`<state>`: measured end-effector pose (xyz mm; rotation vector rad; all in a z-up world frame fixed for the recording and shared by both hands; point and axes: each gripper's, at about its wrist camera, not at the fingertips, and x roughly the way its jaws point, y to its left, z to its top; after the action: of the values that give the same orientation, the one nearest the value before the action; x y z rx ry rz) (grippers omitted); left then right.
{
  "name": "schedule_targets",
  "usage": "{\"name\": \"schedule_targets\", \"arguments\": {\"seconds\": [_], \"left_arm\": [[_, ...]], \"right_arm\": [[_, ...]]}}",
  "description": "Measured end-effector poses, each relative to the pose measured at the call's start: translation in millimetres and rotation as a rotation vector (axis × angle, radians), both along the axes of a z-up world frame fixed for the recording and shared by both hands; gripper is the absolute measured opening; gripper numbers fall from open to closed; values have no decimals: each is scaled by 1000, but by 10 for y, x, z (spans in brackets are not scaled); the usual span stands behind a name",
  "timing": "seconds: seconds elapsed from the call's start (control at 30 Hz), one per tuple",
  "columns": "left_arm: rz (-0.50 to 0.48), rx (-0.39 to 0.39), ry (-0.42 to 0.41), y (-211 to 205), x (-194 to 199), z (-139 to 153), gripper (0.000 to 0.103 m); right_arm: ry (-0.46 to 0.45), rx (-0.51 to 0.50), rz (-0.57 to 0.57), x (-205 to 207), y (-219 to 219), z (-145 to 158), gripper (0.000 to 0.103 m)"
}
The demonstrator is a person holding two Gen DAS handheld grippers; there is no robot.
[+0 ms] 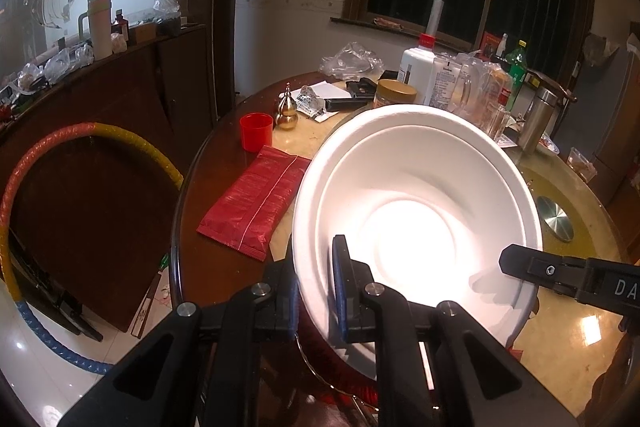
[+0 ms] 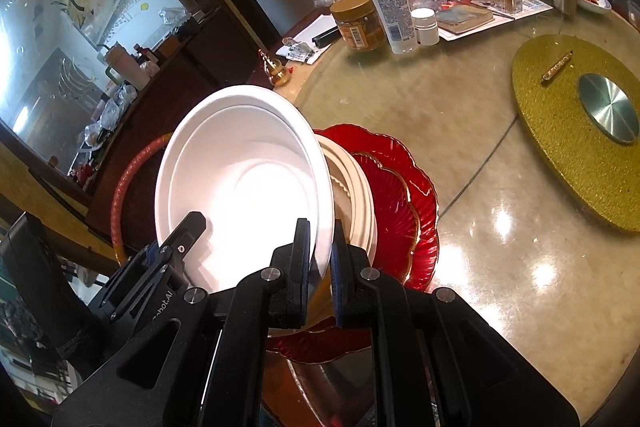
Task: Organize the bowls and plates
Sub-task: 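Lower the white bowl onto the bowls on the red plates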
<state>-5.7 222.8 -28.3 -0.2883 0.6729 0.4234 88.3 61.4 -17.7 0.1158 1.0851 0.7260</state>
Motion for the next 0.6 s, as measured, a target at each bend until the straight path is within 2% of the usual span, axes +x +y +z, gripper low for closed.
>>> {"name": "schedule_targets", "arguments": {"seconds": [0.6], "left_arm": [[2,12,32,7,71,21,14]], "right_arm": [[8,-26,8,1,29,21,10]]}}
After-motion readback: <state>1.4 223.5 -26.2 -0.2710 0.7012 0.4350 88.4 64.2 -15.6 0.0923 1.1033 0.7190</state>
